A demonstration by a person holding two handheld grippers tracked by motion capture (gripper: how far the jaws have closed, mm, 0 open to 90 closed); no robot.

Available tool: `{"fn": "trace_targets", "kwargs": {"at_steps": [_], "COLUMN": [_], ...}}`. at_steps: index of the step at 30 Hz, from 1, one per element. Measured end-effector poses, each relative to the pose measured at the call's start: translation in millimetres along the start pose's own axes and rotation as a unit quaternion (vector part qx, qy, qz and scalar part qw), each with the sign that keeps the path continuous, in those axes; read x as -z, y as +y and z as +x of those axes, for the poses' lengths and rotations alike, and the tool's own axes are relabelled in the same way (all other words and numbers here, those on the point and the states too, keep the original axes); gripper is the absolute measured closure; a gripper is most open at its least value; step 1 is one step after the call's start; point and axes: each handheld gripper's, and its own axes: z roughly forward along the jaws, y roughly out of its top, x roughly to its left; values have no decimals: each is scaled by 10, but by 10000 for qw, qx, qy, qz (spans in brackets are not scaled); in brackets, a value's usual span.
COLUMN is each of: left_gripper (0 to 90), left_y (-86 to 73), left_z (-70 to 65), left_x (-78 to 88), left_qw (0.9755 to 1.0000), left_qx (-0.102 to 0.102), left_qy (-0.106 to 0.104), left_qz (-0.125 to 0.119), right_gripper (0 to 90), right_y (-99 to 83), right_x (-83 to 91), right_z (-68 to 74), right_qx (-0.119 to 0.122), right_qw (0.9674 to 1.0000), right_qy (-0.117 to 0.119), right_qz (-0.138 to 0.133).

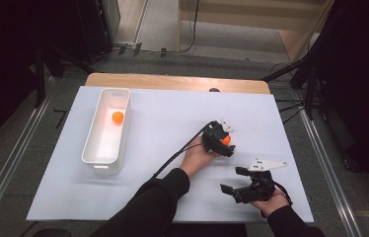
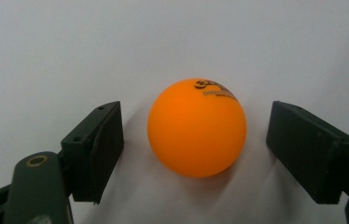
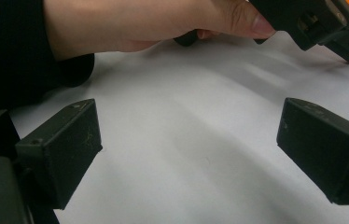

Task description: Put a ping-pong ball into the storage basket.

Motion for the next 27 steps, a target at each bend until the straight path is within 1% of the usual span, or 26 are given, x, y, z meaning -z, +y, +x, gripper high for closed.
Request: {"fn": "trace_targets", "kwargs": {"at_steps": [3,5,8,10,11,15,19,20,22,26,27], "left_gripper": [275,314,372,407,432,498,505,505,507,508,508], "left_y": [-6,-12,-16,-19,-19,-25,-27,-24,-26,-25,-24], "left_z": [-10,-22,-25,-21,-18,-37,-31,-33,-36,-18,-17], "left_x": [13,21,30,34,36,43,42,49,46,44,44], "left_qw": [9999,9999,9999,9999,9999,9999,9998,9999,9999,9998,9998], "left_qx": [-90,-101,-84,-36,11,20,74,54,46,81,55], "left_qy": [-73,-114,-109,-57,-44,-1,-38,-27,-6,-53,-63], "left_qz": [-33,-67,-78,-93,-103,-127,-152,-107,-134,-163,-157], "right_gripper": [51,51,51,51,51,51,51,51,51,51,51], "right_y": [0,1,0,1,2,2,0,-1,-2,-1,-1], "right_x": [2,3,-1,-6,-5,-8,-3,-3,-2,1,1], "right_z": [1,-1,4,2,6,2,4,3,3,4,5], "right_qx": [8,13,-19,13,-12,8,-13,-12,-24,-21,-22], "right_qw": [10000,10000,10000,10000,10000,10000,10000,10000,10000,10000,10000], "right_qy": [-4,-8,-27,-44,-39,-51,-52,-52,-54,-30,-29], "right_qz": [-3,-1,26,34,39,35,51,46,45,42,39]}}
